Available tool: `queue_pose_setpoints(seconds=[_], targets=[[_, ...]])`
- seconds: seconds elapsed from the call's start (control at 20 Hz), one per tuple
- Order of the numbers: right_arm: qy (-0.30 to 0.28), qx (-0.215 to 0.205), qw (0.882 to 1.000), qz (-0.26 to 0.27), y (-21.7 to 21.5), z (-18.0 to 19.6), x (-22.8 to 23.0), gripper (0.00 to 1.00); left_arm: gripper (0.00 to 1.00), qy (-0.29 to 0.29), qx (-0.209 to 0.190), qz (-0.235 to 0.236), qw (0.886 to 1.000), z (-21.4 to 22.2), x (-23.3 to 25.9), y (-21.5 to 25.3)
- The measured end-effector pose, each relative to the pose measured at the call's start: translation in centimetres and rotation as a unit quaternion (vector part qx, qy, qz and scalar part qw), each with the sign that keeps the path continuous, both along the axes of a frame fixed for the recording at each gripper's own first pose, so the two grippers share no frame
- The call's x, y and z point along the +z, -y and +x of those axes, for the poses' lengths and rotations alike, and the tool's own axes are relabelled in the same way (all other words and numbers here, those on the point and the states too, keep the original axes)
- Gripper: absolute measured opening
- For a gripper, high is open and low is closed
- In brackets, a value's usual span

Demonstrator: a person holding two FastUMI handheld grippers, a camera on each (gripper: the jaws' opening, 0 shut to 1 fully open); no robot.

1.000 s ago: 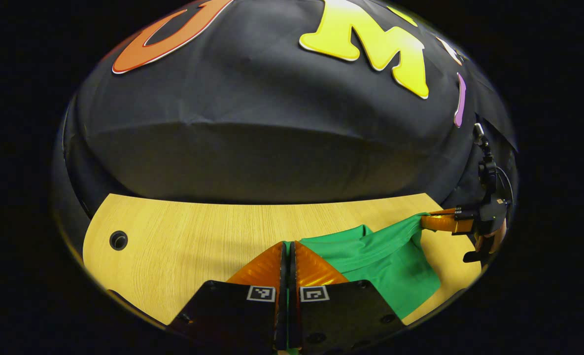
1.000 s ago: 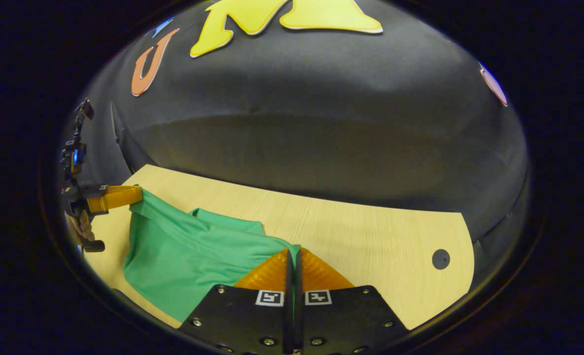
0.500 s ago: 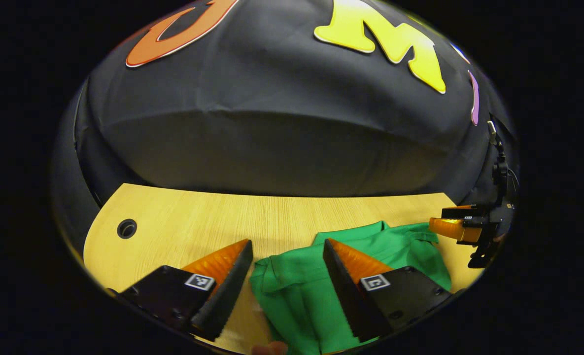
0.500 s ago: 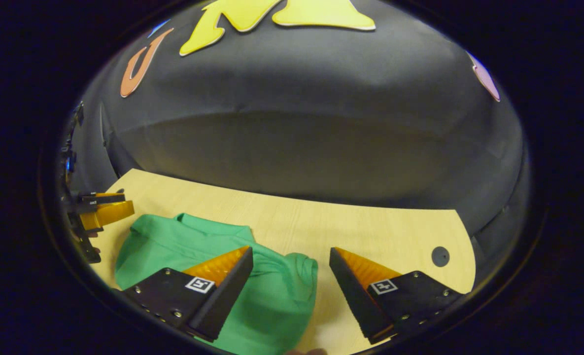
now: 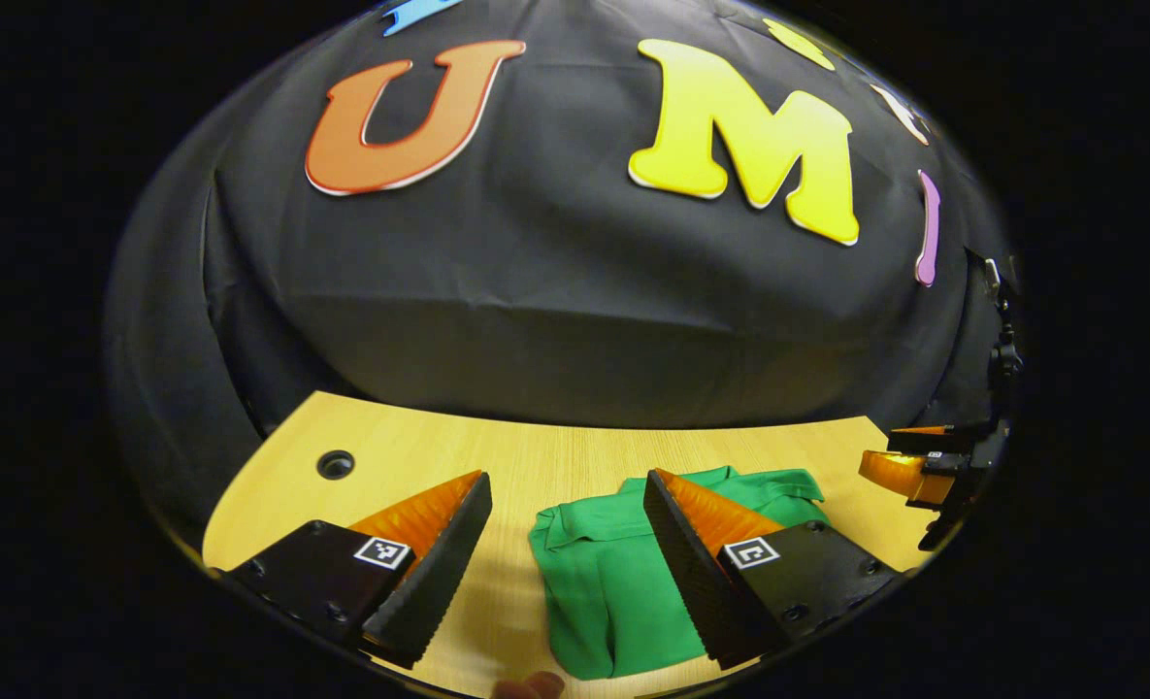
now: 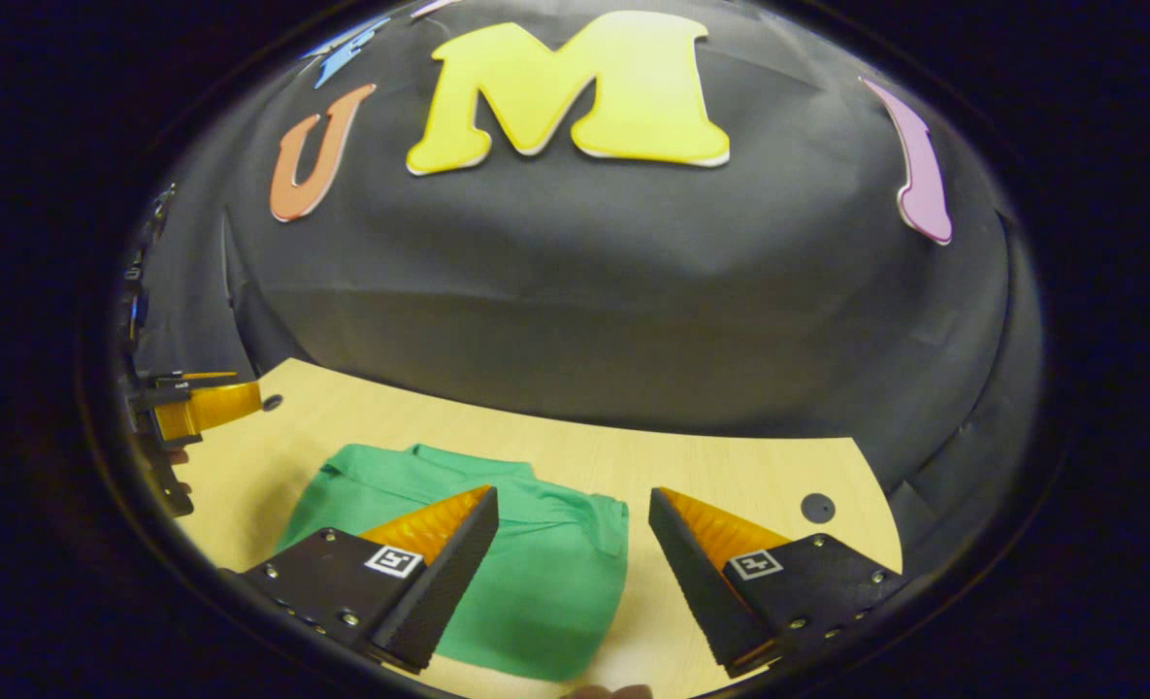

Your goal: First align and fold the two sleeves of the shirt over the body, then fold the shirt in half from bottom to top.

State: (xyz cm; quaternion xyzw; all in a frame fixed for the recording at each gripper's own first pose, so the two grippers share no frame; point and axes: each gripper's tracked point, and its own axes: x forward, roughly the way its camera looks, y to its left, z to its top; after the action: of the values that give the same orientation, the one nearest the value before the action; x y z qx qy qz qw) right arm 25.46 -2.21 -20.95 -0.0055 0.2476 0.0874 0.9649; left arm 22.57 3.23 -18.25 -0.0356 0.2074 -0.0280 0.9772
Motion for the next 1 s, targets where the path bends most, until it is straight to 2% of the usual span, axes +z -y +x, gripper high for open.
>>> queue_pose_setpoints(seconds=[0.25, 0.4, 0.6, 0.75, 0.85, 1.0], targets=[[0.052, 0.013, 0.998, 0.01, -1.9, -7.8, 7.2, 0.98, 0.98, 0.046, -0.001, -0.006, 0.999, -7.1, 7.7, 1.5], [0.096, 0.0, 0.995, 0.01, -1.9, -11.9, 12.0, 0.98, 0.98, 0.093, 0.023, 0.015, 0.995, -11.3, 13.0, 1.3], [0.14, -0.016, 0.99, 0.011, -1.9, -17.0, 16.6, 0.98, 1.0, 0.153, 0.032, 0.021, 0.988, -15.9, 18.0, 1.7], [0.181, -0.027, 0.983, 0.009, -1.8, -20.0, 19.7, 0.98, 0.98, 0.178, 0.024, 0.018, 0.984, -18.8, 19.8, 1.7], [0.213, -0.06, 0.975, 0.014, -0.9, -22.2, 21.4, 0.98, 1.0, 0.197, 0.015, 0.016, 0.98, -20.7, 21.2, 2.5], [0.227, -0.076, 0.971, 0.016, -0.5, -24.8, 22.0, 0.98, 0.98, 0.222, 0.023, 0.015, 0.975, -22.4, 22.9, 3.0]])
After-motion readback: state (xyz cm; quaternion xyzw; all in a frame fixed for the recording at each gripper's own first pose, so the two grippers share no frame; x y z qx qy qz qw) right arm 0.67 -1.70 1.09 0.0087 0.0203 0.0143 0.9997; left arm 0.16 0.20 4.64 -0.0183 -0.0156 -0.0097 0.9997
